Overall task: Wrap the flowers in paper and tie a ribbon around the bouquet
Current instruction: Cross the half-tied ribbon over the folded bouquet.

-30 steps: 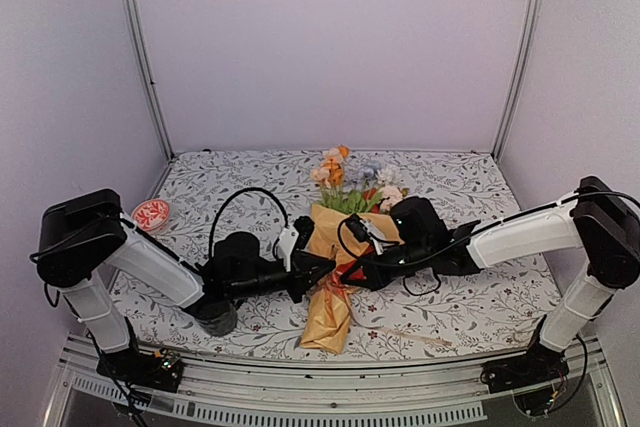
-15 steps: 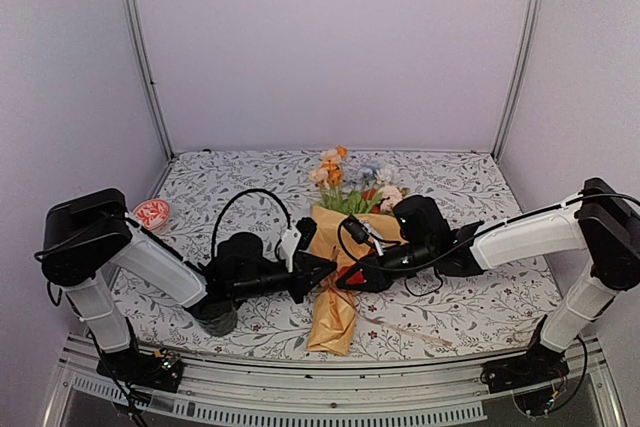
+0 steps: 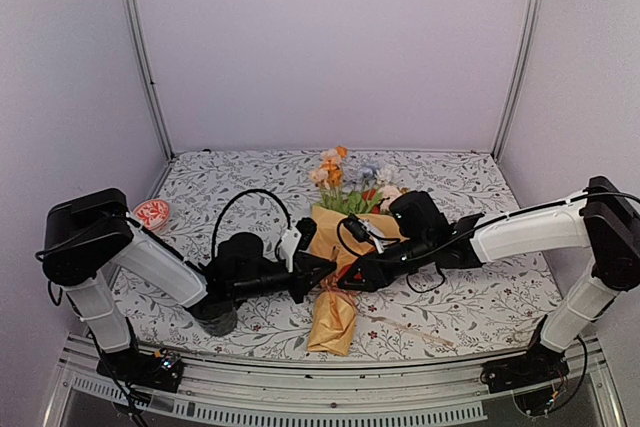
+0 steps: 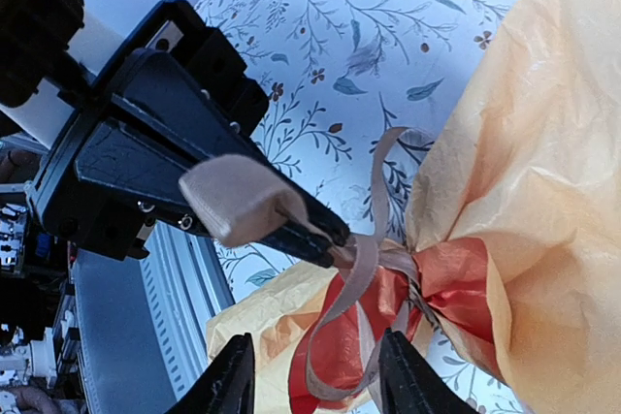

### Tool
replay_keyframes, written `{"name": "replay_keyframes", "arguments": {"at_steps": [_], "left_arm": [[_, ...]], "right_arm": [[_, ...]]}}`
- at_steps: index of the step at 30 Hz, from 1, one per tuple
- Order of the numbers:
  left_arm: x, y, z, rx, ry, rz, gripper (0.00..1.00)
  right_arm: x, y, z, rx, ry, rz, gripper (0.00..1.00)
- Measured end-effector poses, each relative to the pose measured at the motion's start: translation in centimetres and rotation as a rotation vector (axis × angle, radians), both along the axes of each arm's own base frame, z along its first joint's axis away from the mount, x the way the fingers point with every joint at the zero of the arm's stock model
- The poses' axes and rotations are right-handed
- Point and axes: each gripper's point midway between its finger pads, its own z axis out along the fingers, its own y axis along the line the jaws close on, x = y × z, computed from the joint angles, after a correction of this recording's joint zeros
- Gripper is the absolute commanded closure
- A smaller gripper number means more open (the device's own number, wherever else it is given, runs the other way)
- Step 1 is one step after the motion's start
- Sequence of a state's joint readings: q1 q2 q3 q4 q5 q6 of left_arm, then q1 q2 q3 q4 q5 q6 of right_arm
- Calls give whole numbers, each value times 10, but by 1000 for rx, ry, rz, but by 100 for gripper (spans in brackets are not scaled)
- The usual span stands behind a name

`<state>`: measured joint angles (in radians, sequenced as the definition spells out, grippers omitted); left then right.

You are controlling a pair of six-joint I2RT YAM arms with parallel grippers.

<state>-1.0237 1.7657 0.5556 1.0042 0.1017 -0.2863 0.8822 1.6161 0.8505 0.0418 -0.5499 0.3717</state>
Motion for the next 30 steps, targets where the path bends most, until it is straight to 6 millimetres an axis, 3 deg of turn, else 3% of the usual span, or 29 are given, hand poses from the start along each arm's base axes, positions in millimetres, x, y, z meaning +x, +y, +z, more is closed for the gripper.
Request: {"name": "replay_keyframes", "arguments": {"at_steps": [4, 9, 11, 18, 30], "left_arm": [[1, 0, -2, 4, 3, 2, 100], [2, 1, -2, 2, 5, 5, 100], [2, 1, -2, 2, 6, 5, 100], [2, 1, -2, 1, 8, 6, 100], [2, 1, -2, 0, 8, 7, 100]], "right_arm": [[4, -6, 3, -15, -13, -24, 58], [10, -9, 2, -36, -17, -47, 90], [12, -11, 1, -45, -18, -55, 95], [23, -4, -1, -65, -16, -58, 99], [13, 11, -17, -85, 27, 60, 99]]}}
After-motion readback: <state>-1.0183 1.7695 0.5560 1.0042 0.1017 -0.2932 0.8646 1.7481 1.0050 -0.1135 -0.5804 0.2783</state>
